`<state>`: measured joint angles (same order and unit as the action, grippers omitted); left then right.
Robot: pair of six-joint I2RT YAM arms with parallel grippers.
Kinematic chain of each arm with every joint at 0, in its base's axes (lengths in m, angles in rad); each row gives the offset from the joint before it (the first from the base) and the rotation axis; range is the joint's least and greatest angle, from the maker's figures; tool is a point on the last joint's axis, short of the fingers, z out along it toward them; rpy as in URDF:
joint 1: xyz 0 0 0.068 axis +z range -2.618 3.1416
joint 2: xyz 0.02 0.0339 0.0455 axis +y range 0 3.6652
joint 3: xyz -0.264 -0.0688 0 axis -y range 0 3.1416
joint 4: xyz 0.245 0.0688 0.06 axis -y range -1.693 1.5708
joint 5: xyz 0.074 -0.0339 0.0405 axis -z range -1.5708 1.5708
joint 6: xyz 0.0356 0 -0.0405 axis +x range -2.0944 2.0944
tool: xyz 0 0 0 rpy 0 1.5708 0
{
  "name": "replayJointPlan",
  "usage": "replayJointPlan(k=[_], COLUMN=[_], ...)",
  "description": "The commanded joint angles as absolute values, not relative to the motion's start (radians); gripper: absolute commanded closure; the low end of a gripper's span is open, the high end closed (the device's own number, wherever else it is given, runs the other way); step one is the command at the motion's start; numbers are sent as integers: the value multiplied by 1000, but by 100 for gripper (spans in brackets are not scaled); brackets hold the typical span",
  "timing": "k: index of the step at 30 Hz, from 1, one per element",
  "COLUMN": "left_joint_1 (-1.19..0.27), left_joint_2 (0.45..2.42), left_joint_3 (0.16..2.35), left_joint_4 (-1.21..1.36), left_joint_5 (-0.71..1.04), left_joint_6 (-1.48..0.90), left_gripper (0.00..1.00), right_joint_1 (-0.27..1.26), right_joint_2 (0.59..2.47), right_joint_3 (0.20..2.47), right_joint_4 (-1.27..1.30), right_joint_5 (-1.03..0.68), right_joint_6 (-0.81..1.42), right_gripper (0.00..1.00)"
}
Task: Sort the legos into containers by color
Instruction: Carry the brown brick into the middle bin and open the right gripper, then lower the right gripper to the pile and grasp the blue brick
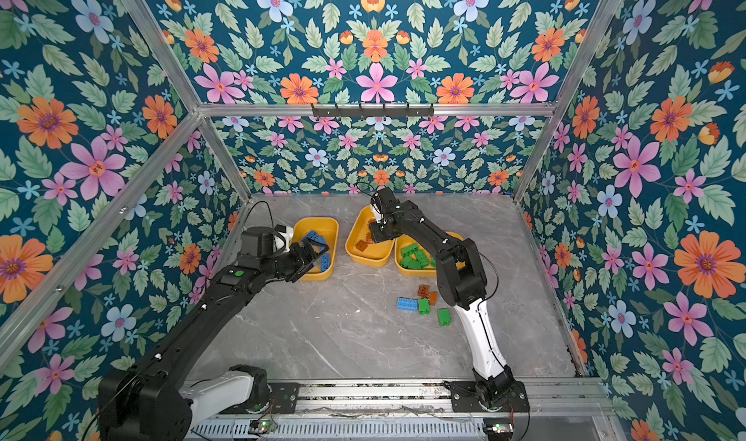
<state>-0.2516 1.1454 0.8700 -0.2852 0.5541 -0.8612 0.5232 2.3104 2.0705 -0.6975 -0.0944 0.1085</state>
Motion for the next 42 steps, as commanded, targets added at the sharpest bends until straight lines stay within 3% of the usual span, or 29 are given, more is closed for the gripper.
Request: replayJointPlan(k=[1,10,24,32,42], left_joint_1=[-252,-253,-254,-258,-260], left_joint_2=[1137,1129,1143,1144,1128], left_joint_3=[863,842,830,830,830], left_joint_4=[-275,-266,-260,-256,-272], left_joint_5=[551,555,580,584,575], left_joint_6=[-861,-862,-843,-845,-847], left_gripper=[5,5,5,5,5], right_joint_1=[522,526,537,544,573], right_joint_2=[2306,2041,1489,1467,1614], right_joint_3=[2101,1821,1135,1012,1024], right_joint_4=[-726,-709,-773,-752,-651], right_joint_5=[-98,-232,-362,-315,-191], right_joint_6=[120,100,-334,-491,-603], right_gripper=[32,30,27,28,28])
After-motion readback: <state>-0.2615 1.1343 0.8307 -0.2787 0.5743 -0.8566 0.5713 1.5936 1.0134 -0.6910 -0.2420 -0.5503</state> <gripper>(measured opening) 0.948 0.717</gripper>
